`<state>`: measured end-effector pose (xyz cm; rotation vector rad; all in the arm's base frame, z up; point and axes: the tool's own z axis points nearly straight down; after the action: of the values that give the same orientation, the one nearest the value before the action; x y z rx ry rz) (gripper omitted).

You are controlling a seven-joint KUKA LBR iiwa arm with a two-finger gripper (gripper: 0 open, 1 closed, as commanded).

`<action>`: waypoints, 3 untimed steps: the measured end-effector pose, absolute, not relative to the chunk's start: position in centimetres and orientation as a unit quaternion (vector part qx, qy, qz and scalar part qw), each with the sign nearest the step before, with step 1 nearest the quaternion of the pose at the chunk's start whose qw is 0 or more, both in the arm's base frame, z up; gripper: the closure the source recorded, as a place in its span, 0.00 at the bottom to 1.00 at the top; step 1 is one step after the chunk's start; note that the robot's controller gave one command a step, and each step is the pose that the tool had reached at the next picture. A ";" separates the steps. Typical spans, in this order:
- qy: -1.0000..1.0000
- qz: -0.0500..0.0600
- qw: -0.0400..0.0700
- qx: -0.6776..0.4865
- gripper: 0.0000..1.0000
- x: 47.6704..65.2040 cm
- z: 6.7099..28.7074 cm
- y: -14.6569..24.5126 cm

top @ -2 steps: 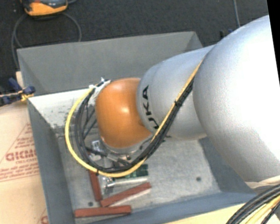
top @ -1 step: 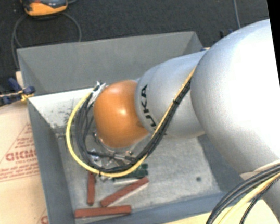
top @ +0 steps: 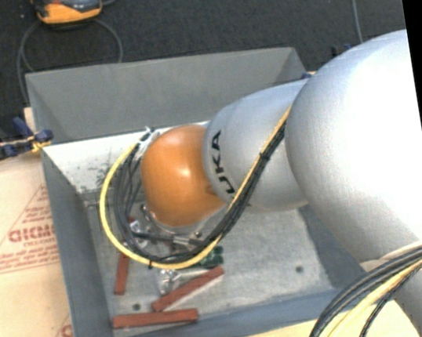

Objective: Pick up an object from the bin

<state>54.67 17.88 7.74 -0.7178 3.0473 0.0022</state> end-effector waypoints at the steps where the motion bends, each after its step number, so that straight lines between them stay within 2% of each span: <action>1: 0.973 0.001 0.005 -0.229 0.00 54.7 7.7 17.9; 2: 0.964 0.001 0.002 -0.267 0.00 54.1 9.9 13.7; 3: 0.972 0.000 0.001 -0.235 1.00 52.9 9.7 6.9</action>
Offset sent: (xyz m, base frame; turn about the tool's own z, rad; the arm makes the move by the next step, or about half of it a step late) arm -0.0104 -0.1384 0.0827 -0.2091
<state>52.93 6.91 9.74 -0.7389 3.0505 0.0002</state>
